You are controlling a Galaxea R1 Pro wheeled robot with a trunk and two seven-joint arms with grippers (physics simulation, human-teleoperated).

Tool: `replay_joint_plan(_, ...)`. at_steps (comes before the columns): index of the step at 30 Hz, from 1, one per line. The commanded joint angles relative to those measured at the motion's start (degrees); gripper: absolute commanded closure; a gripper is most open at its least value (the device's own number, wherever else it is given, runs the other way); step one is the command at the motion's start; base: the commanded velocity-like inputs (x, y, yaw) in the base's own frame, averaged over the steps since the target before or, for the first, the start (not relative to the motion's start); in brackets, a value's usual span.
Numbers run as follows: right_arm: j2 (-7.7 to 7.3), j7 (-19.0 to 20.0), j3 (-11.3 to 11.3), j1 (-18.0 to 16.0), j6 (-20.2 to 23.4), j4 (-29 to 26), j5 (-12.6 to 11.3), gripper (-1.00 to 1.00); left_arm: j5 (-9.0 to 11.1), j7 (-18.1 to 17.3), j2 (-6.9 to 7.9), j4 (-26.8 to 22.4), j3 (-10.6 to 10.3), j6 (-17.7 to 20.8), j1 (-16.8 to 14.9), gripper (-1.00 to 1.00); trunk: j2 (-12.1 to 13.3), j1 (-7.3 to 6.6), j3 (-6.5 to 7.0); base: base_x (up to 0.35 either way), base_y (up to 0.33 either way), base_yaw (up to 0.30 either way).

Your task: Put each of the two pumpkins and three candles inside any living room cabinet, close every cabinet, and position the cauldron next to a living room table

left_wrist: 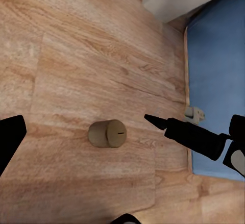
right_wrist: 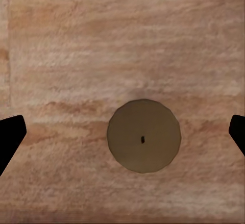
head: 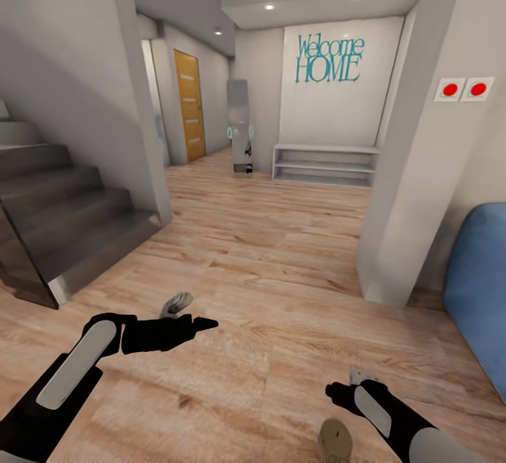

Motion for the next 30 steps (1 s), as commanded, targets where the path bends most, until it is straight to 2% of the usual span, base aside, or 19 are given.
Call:
replay_joint_plan(1, -0.08, -0.49, 0.46, -0.03, 0.13, -0.16, -0.55, -1.00, 0.63, 0.59, 0.03, -0.05, -0.07, 0.01, -0.05, -1.00, -0.05, 0.01, -0.29, 0.000, 0.000, 0.000)
replay_joint_plan(30, 0.00, -0.49, 0.46, -0.03, 0.07, -0.07, -0.56, -1.00, 0.63, 0.59, -0.08, -0.05, -0.16, 0.01, -0.05, -1.00, -0.43, 0.76, -6.71, 0.000, 0.000, 0.000)
